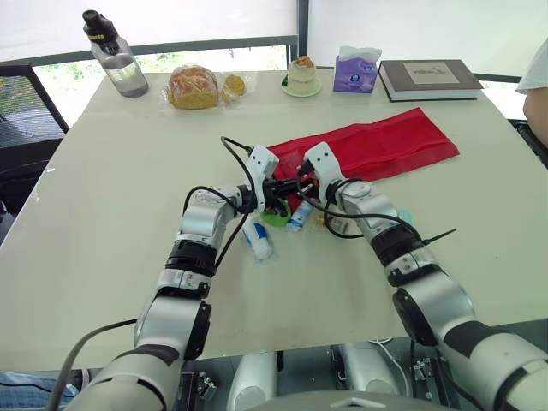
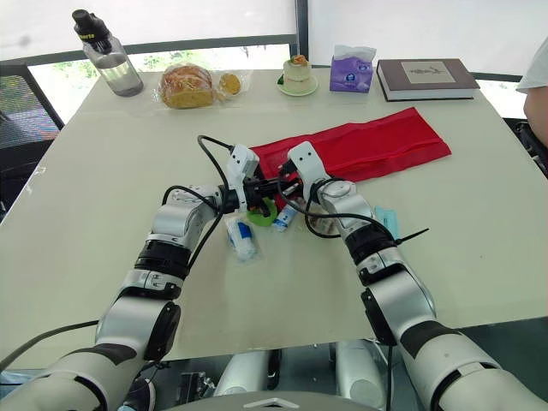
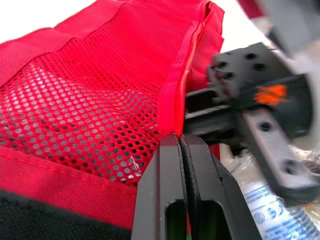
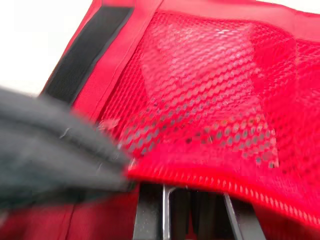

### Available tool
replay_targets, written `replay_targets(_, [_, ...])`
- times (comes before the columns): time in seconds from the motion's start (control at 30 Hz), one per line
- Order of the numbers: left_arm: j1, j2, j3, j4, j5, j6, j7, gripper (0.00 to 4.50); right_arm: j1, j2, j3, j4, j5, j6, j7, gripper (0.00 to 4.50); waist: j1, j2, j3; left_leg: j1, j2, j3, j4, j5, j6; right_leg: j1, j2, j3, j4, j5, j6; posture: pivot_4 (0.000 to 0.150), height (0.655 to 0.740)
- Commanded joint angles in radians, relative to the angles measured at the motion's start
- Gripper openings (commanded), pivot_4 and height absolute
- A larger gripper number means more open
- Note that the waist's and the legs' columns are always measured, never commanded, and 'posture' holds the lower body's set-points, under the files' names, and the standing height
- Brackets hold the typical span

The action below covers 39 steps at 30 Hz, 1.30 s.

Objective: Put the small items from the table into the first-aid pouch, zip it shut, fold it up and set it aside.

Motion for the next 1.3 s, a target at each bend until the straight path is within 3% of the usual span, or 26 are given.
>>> replay_targets(0.03, [0.002, 0.0, -0.016, -0.036, -0.005, 0.0, -0.02, 0.0, -0.049, 0.027, -0.052, 0.04, 0.021, -0.083, -0.017, 0.07, 0.0, 0.0, 0.0, 0.0, 0.0, 0.0, 0.0, 0.0, 0.0, 0.0, 0.0, 0.0, 0.0, 0.0, 0.0, 0.15, 0.74])
replay_targets(0.2, [-0.007, 0.023, 0.01, -0.006, 0.0, -0.019, -0.004, 0.0, -0.008, 0.016, -0.069, -0.015, 0.03, -0.076, 0.023, 0.07, -0.001, 0.0, 0.0, 0.0, 0.0, 0.0, 0.0, 0.0, 0.0, 0.0, 0.0, 0.0, 0.0, 0.0, 0.0, 0.15, 0.74])
replay_targets(0.33, [-0.032, 0.04, 0.033, 0.042, 0.004, -0.046, 0.017, 0.0, 0.06, -0.029, -0.052, -0.162, 0.036, -0.025, 0.093, 0.07, 0.0, 0.0, 0.0, 0.0, 0.0, 0.0, 0.0, 0.0, 0.0, 0.0, 0.0, 0.0, 0.0, 0.0, 0.0, 0.15, 0.74])
replay_targets(0.67, [-0.047, 0.179, 0.066, 0.123, 0.02, -0.095, -0.01, 0.0, 0.417, -0.226, -0.068, -0.897, 0.161, 0.154, 0.247, 0.07, -0.001, 0.0, 0.0, 0.0, 0.0, -0.001, -0.001, 0.0, 0.0, 0.0, 0.001, -0.001, 0.0, 0.0, 0.0, 0.15, 0.74])
replay_targets(0.87, [-0.001, 0.297, 0.086, 0.138, 0.027, -0.105, -0.042, 0.0, 0.605, -0.314, -0.151, -1.186, 0.269, 0.181, 0.267, 0.07, -0.001, 0.0, 0.0, 0.0, 0.001, 0.0, 0.0, 0.0, 0.0, 0.0, 0.001, -0.001, 0.0, 0.0, 0.0, 0.15, 0.74])
replay_targets(0.97, [0.02, 0.344, 0.103, 0.144, 0.029, -0.109, -0.043, 0.0, 0.683, -0.358, -0.196, -1.286, 0.33, 0.189, 0.283, 0.92, 0.001, 0.0, 0.0, 0.0, 0.001, -0.001, 0.0, 0.0, 0.0, 0.0, 0.001, -0.001, 0.0, 0.0, 0.0, 0.15, 0.74])
replay_targets(1.2, [0.074, 0.431, 0.132, 0.183, 0.048, -0.142, -0.027, 0.0, 0.829, -0.488, -0.373, -1.443, 0.593, 0.309, 0.331, 4.46, 0.002, 0.0, 0.0, 0.0, 0.001, 0.0, 0.0, 0.0, 0.0, 0.0, 0.0, 0.0, -0.001, 0.0, 0.0, 0.15, 0.74])
replay_targets(1.3, [0.098, 0.455, 0.151, 0.185, 0.049, -0.142, -0.017, 0.0, 0.859, -0.561, -0.439, -1.478, 0.682, 0.336, 0.356, 4.46, 0.003, 0.0, 0.0, 0.0, 0.001, 0.0, 0.0, 0.0, 0.0, 0.0, 0.0, 0.0, -0.001, 0.0, 0.0, 0.15, 0.74])
